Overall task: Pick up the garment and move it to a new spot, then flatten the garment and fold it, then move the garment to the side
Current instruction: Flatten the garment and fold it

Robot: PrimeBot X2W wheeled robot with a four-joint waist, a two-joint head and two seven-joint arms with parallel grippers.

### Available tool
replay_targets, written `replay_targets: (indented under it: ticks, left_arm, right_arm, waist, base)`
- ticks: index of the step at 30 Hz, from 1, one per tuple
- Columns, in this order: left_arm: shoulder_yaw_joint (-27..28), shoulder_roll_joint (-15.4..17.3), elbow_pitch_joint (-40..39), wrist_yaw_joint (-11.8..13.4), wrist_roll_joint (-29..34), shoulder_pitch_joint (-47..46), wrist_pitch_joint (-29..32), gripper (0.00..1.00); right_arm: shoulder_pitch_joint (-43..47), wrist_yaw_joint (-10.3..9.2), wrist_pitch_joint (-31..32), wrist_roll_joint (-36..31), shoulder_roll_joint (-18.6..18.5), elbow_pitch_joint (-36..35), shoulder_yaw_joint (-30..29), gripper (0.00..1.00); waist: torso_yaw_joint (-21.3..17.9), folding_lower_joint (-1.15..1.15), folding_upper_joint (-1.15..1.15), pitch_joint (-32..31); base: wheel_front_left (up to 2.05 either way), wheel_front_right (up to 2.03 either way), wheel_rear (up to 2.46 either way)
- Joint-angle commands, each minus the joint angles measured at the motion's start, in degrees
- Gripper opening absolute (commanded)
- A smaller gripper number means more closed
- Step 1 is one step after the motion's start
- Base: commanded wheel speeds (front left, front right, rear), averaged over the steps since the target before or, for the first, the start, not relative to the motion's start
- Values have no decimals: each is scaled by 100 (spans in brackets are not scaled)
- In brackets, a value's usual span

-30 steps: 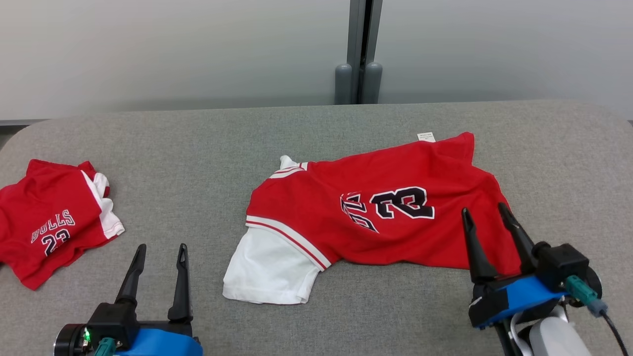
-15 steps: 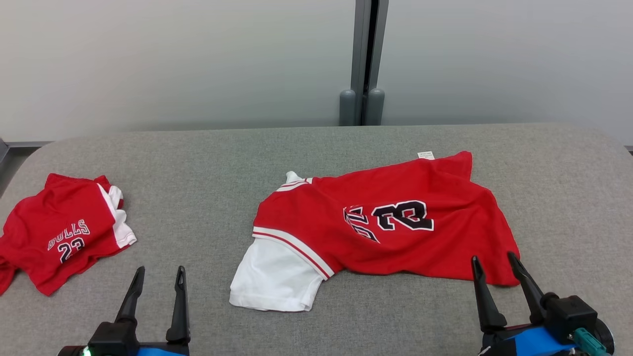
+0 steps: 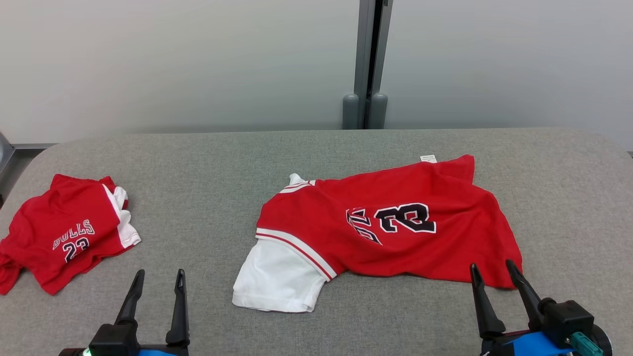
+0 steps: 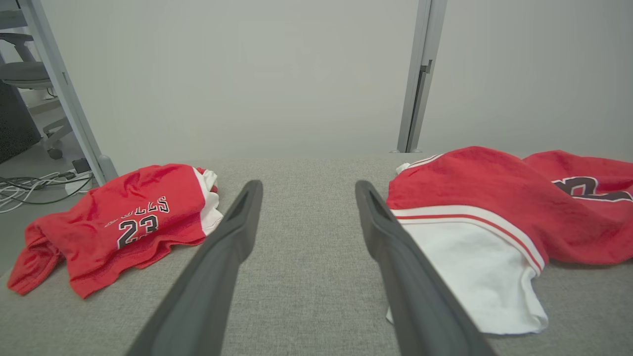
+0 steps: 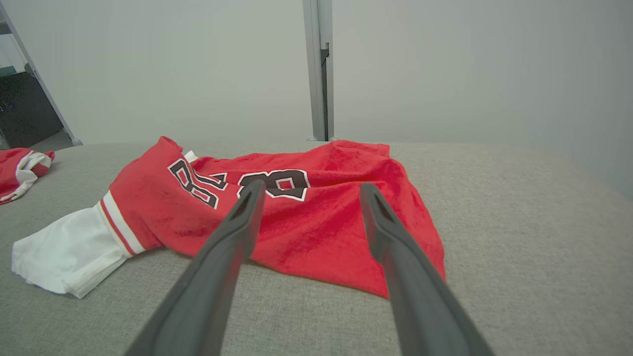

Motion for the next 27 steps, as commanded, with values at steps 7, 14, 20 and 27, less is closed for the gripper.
replay_targets:
  ticks: [7, 14, 20, 27]
  left_arm:
    - [66, 16, 15, -6, 46, 17, -17, 100]
    - [-50, 86, 39, -6, 3, -264, -17, 100]
    - [-341, 231, 192, -6, -108, -699, -17, 100]
    - [-835, 341, 754, -6, -367, -1141, -17, 100]
  right_arm:
    - [91, 1, -30, -2, 3, 53, 20, 100]
    - [-210, 1, -30, -161, -1, 204, -180, 100]
    - [-702, 1, -28, -532, -2, 591, -570, 100]
    - [-1290, 1, -27, -724, -10, 1308, -952, 100]
  waist:
    - [-17, 0, 0, -7]
    - [-82, 0, 0, 111]
    - [-179, 0, 0, 361]
    - [-306, 0, 0, 719]
  base:
    - [0, 0, 0]
    - [0, 0, 0]
    - [0, 0, 0]
    - [0, 0, 0]
